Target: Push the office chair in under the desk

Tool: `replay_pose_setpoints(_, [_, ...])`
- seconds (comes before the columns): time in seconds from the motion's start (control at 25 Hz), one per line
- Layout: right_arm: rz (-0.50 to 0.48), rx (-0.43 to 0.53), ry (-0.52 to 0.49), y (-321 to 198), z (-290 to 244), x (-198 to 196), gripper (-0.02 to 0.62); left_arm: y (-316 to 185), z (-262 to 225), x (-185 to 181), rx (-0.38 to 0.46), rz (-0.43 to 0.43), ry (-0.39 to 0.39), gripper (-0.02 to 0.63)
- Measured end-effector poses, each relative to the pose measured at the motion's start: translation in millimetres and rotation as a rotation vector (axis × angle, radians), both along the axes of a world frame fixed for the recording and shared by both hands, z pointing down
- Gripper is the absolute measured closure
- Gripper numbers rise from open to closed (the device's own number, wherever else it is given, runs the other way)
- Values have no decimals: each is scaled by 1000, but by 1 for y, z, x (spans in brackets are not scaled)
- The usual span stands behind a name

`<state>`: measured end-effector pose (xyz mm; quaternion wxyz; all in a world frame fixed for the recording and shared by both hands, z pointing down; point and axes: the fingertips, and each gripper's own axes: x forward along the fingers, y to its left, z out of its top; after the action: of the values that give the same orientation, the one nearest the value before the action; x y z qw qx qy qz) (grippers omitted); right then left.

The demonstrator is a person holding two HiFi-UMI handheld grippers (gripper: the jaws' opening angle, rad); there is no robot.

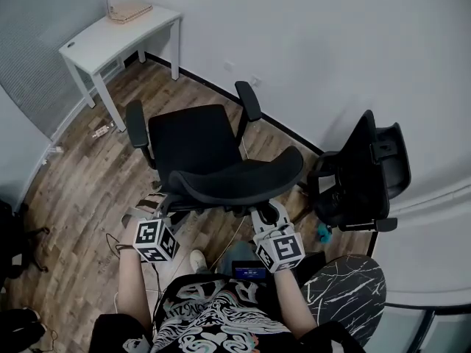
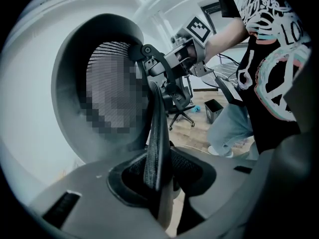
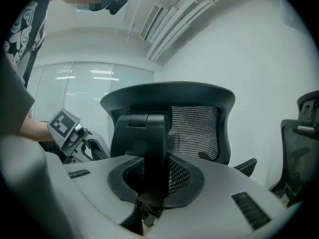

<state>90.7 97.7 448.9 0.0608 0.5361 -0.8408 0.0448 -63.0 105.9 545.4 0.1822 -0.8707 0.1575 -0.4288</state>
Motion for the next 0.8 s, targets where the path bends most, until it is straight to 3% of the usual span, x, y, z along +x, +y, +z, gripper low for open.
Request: replay_pose_setpoints(0.8, [-67,-2,-13,-3,1,-3,549,-2,0,0,-6,7,1,453])
